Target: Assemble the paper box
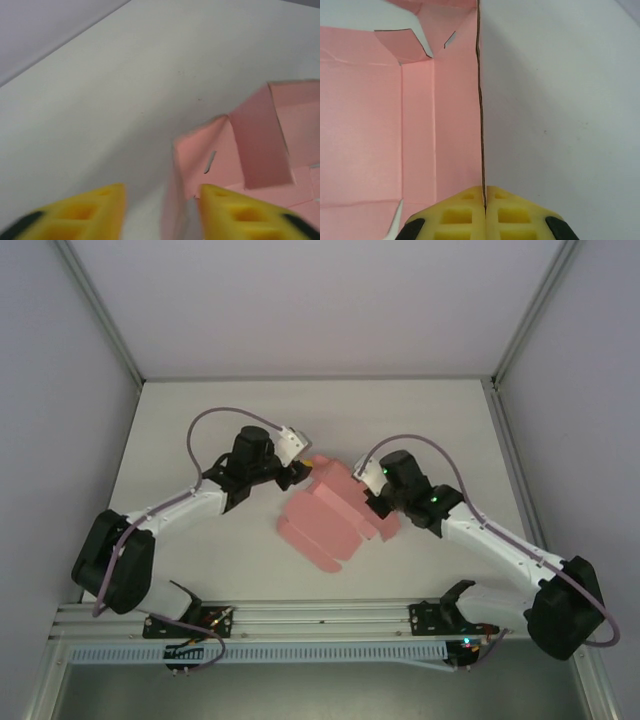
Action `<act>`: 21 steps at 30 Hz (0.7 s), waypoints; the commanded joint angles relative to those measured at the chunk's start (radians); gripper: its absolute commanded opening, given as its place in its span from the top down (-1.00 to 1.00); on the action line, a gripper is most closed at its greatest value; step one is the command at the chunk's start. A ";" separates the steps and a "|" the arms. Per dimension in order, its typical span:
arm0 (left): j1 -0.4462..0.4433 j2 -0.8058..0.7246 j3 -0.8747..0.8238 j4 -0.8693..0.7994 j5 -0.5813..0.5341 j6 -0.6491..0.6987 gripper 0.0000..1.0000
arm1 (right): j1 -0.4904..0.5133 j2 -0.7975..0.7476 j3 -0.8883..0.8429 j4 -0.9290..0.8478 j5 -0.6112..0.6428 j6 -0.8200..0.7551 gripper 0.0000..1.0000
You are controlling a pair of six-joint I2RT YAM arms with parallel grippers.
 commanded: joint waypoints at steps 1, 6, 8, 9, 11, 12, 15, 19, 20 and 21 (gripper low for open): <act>0.014 -0.084 -0.057 0.010 -0.014 -0.081 -0.29 | 0.069 0.016 -0.008 0.084 0.320 -0.103 1.00; 0.026 -0.208 -0.132 0.005 -0.078 -0.145 -0.99 | 0.134 0.100 -0.042 0.189 0.449 -0.263 1.00; 0.033 -0.244 -0.152 0.001 -0.102 -0.164 -0.99 | 0.151 0.147 -0.059 0.233 0.479 -0.309 1.00; 0.040 -0.261 -0.162 0.004 -0.113 -0.191 -1.00 | 0.161 0.176 -0.068 0.268 0.502 -0.331 1.00; 0.055 -0.275 -0.176 0.004 -0.129 -0.220 -1.00 | 0.186 0.223 -0.102 0.375 0.566 -0.383 1.00; 0.065 -0.276 -0.181 0.004 -0.145 -0.239 -0.99 | 0.200 0.249 -0.129 0.455 0.604 -0.424 1.00; 0.110 -0.258 -0.186 0.003 -0.163 -0.306 -1.00 | 0.230 0.296 -0.178 0.627 0.650 -0.505 1.00; 0.192 -0.198 -0.165 -0.011 -0.162 -0.399 -1.00 | 0.256 0.294 -0.201 0.731 0.657 -0.571 1.00; 0.209 -0.181 -0.158 -0.011 -0.153 -0.412 -1.00 | 0.262 0.289 -0.207 0.755 0.656 -0.592 1.00; 0.223 -0.159 -0.150 -0.008 -0.146 -0.418 -1.00 | 0.268 0.284 -0.213 0.785 0.655 -0.613 1.00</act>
